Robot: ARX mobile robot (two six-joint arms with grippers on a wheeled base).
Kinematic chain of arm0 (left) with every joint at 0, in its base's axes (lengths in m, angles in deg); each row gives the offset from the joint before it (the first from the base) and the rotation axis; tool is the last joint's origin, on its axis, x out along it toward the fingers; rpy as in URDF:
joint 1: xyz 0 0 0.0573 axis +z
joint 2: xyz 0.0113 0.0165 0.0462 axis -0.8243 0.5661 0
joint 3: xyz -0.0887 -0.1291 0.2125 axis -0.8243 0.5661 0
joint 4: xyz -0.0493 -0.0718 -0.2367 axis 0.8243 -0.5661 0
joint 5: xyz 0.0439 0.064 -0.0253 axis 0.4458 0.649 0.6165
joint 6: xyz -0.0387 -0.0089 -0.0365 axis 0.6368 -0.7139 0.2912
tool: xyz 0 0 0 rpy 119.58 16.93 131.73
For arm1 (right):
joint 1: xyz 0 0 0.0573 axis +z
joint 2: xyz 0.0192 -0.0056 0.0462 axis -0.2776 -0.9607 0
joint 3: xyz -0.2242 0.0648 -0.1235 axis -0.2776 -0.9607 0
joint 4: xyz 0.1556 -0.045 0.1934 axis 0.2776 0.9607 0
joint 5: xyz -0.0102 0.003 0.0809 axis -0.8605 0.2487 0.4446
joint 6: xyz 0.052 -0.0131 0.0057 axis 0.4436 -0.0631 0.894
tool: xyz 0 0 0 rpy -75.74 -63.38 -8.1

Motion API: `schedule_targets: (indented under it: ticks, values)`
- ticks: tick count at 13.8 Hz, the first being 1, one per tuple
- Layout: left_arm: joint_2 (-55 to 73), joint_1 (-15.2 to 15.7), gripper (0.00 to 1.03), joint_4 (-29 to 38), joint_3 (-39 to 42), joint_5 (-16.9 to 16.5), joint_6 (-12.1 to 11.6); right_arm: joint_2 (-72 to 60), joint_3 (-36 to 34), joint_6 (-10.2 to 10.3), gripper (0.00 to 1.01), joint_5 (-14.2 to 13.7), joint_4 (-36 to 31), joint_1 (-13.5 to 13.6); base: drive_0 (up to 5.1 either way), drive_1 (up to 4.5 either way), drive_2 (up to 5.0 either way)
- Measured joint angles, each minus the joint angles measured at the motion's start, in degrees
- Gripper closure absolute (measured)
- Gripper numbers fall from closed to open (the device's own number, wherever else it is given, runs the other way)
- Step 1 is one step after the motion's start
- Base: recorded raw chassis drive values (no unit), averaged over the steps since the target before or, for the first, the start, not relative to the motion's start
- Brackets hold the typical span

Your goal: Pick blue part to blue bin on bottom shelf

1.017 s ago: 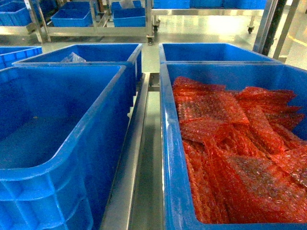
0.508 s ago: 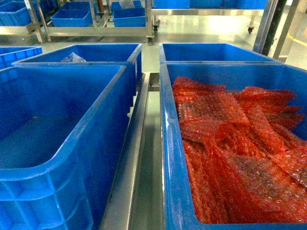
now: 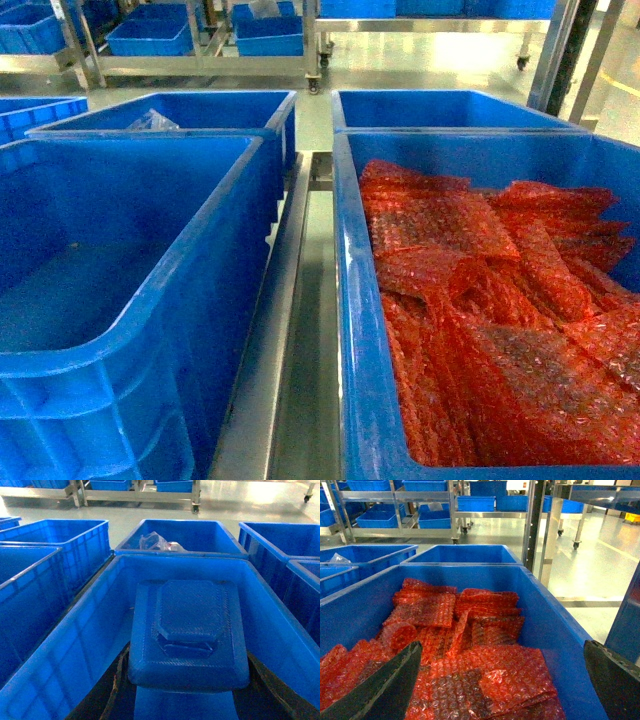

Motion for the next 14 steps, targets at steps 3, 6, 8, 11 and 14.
schedule_targets:
  ticks: [3, 6, 8, 11, 14]
  values:
    - [0.0, 0.0, 0.59, 0.0, 0.0, -0.02, 0.0, 0.0, 0.0, 0.0, 0.03, 0.0, 0.0, 0.0, 0.0, 0.0, 0.0]
    - [0.0, 0.0, 0.59, 0.0, 0.0, -0.02, 0.02, 0.0, 0.0, 0.0, 0.03, 0.0, 0.0, 0.0, 0.0, 0.0, 0.0]
    - [0.17, -0.5, 0.59, -1.49, -0.24, 1.31, -0.92, 0.0, 0.0, 0.02, 0.03, 0.0, 0.0, 0.0, 0.0, 0.0, 0.0]
    - [1.49, -2.05, 0.59, -3.98, -0.7, 7.08, -5.57, 0.0, 0.0, 0.0, 0.03, 0.0, 0.02, 0.0, 0.0, 0.0, 0.0]
    - [13.03, -2.36, 0.59, 6.95, -3.54, 6.47, -5.53, 0.0, 0.0, 0.02, 0.03, 0.0, 0.02, 0.0, 0.0, 0.0, 0.0]
